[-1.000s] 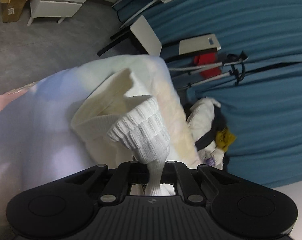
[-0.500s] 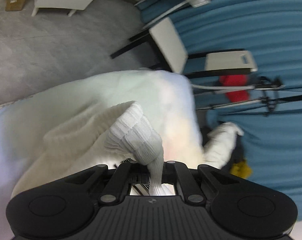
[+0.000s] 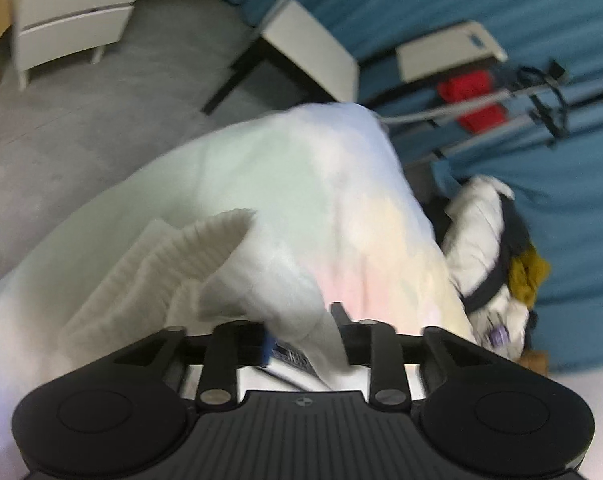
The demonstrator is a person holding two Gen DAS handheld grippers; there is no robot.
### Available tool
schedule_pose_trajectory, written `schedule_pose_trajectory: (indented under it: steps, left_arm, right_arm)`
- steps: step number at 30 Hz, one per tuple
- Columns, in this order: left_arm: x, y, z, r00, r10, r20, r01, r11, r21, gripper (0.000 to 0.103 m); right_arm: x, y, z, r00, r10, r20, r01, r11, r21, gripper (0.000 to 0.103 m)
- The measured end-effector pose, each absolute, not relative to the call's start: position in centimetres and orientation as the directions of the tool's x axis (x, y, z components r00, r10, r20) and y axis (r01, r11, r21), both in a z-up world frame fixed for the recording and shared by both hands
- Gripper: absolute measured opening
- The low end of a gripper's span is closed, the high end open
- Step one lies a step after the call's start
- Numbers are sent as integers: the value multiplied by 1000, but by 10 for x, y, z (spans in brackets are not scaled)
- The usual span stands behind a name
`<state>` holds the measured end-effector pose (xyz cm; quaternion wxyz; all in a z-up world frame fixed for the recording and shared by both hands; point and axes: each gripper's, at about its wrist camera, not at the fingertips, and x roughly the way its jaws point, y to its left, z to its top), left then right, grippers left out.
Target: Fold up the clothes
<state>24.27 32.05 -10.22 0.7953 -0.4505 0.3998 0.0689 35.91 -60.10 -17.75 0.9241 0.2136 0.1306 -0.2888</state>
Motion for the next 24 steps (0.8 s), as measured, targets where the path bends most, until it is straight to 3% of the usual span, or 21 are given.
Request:
schedule_pose_trajectory:
  steps: [1,6,8,14,18,24]
  left_arm:
    - [233,315,-95,683,-240,-690,-452,603,-657,71]
    - [172,290,-72,743,-248,-621,-359,636,-683,81]
    - [149,281,-70,746,-246,-619,-362,631,-686,81]
    - [92,269,-90,725,-287,-626,-458,478,-749,82]
    - [81,258,-119,690,-392,-609,-506,341,-792,82]
    - [98,260,-151,651,-401,-644,-587,271,-763,82]
  right_arm:
    - [339,-604,-178,814,-465,-348,576,723,381,82]
    - [229,-631,-215,841,-423,-336,510,419,751,83]
    - [188,-634,-238,837,-425,-345,495,315,810,84]
    - [139,-639,-285,893,-254,-373,423,187,887,84]
    - [148,-631,-283,934,-150,-325,354,257,899,84]
    - [190,-633,-292,933,-59,-355,352,354,866,81]
